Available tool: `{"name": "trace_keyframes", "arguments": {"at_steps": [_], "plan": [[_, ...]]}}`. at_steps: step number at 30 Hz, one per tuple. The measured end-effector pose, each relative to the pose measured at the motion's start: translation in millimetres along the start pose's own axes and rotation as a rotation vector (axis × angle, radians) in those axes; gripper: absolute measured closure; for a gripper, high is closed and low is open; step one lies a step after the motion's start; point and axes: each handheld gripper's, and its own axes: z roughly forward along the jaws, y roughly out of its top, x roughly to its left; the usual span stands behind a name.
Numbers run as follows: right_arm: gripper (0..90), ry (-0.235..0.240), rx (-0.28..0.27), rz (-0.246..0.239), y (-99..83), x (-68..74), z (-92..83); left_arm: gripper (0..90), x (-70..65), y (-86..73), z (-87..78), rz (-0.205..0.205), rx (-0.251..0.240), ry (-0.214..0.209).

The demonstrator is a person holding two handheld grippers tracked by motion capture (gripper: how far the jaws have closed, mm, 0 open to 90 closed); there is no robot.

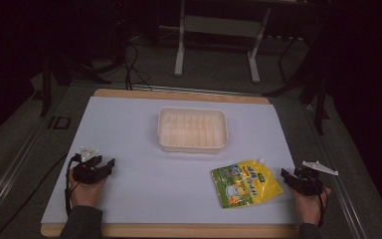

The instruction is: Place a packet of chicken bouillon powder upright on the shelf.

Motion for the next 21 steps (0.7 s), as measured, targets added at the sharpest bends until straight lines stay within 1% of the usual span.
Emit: {"name": "trace_keyframes", "arguments": {"at_steps": [2, 4, 5, 6, 11, 14, 16, 17, 18, 20, 21], "plan": [[44.6, 0.004, 0.003, -0.004, -0.3, 2.4, -1.3, 46.3, -1.3, 0.5, 0.2, 0.019, -0.016, -0.015], [44.6, 0.011, 0.009, -0.014, -0.4, 4.0, -2.2, 45.9, -2.1, 0.6, 0.2, 0.025, -0.02, -0.014], [44.6, 0.012, 0.011, -0.021, -0.4, 5.2, -2.9, 45.9, -3.8, 0.6, 0.4, 0.033, -0.025, -0.031], [43.6, 0.006, 0.01, -0.036, 0.2, 8.8, -6.5, 45.4, -4.1, 0.5, 0.9, 0.031, -0.023, -0.036], [40.9, 0.019, 0.014, -0.055, 3.1, 13.7, -13.1, 45.4, -4.3, 0.1, 1.8, 0.027, -0.018, -0.034], [39.5, 0.053, 0.013, -0.042, 8.1, 13.7, -16.2, 45.4, -4.4, -0.3, 1.4, 0.023, -0.023, -0.027], [39.4, 0.053, 0.013, -0.041, 9.4, 13.5, -17.2, 45.3, -4.2, -0.5, 1.1, 0.019, -0.028, -0.026], [39.3, 0.054, 0.013, -0.039, 10.9, 13.1, -19.0, 45.3, -3.7, -0.9, 0.3, 0.01, -0.027, -0.025], [38.6, 0.076, 0.014, -0.032, 12.7, 13.0, -22.9, 44.8, -3.7, -1.1, -0.2, 0.006, -0.028, -0.024], [37.9, 0.087, 0.023, -0.042, 13.3, 13.1, -26.5, 44.9, -4.0, -1.8, -1.0, -0.006, -0.027, -0.028], [37.7, 0.092, 0.025, -0.046, 13.4, 13.1, -29.0, 44.9, -4.2, -2.0, -1.1, -0.006, -0.025, -0.027]]}}
